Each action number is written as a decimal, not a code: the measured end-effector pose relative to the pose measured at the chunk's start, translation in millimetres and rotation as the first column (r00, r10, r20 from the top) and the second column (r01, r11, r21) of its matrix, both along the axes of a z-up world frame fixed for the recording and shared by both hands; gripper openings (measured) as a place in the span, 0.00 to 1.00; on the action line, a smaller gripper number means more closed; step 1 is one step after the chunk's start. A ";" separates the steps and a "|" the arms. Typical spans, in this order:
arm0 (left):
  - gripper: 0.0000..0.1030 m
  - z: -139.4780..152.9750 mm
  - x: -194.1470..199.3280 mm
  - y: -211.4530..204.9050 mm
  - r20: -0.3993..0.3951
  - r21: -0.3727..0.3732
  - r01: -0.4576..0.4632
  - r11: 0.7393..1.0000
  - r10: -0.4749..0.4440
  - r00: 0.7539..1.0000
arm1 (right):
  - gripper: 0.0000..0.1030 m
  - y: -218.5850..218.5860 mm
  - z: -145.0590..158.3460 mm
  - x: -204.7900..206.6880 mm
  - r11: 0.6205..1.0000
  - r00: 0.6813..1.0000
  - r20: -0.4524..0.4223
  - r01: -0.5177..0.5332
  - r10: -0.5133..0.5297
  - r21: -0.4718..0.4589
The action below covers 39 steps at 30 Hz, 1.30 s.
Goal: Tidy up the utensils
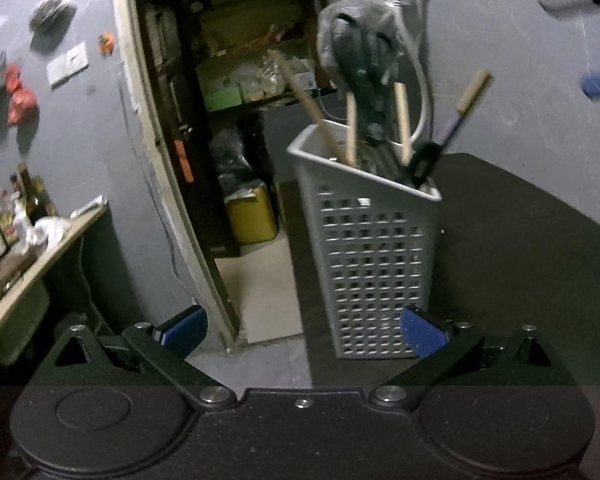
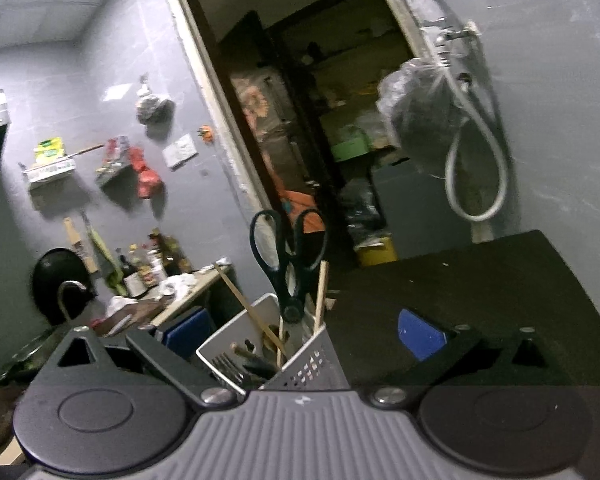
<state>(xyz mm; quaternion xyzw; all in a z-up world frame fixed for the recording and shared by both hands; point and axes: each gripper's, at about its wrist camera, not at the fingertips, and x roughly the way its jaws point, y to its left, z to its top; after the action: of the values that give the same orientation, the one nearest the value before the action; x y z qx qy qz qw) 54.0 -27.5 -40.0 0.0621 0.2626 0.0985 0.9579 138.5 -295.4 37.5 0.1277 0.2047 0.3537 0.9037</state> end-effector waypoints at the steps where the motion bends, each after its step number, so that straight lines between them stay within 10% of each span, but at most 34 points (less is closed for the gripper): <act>1: 0.99 3.4 -5.1 5.3 0.008 -0.014 0.000 1.000 0.000 1.000 | 1.00 2.4 0.2 -6.8 1.000 1.000 -0.008 0.027 -0.027 -0.007; 15: 0.99 41.2 -75.4 51.0 0.083 -0.114 0.019 0.993 -0.010 0.996 | 1.00 15.9 -11.9 -108.7 0.967 0.967 -0.038 0.248 -0.250 -0.054; 24: 0.99 38.7 -112.3 59.8 0.060 -0.140 0.034 0.990 -0.026 0.998 | 1.00 23.6 -30.0 -148.3 0.892 0.911 -0.076 0.375 -0.404 -0.251; 39: 0.99 34.0 -128.7 45.5 0.050 -0.126 0.049 0.991 -0.043 0.998 | 1.00 18.8 -47.9 -166.5 0.900 0.924 -0.116 0.317 -0.364 -0.300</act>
<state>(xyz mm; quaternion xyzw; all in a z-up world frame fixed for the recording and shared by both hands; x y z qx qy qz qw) -74.7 18.0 -6.0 0.0046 0.2443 0.0607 0.9678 -28.1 -276.6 -10.3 0.0640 0.3022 0.1456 0.9399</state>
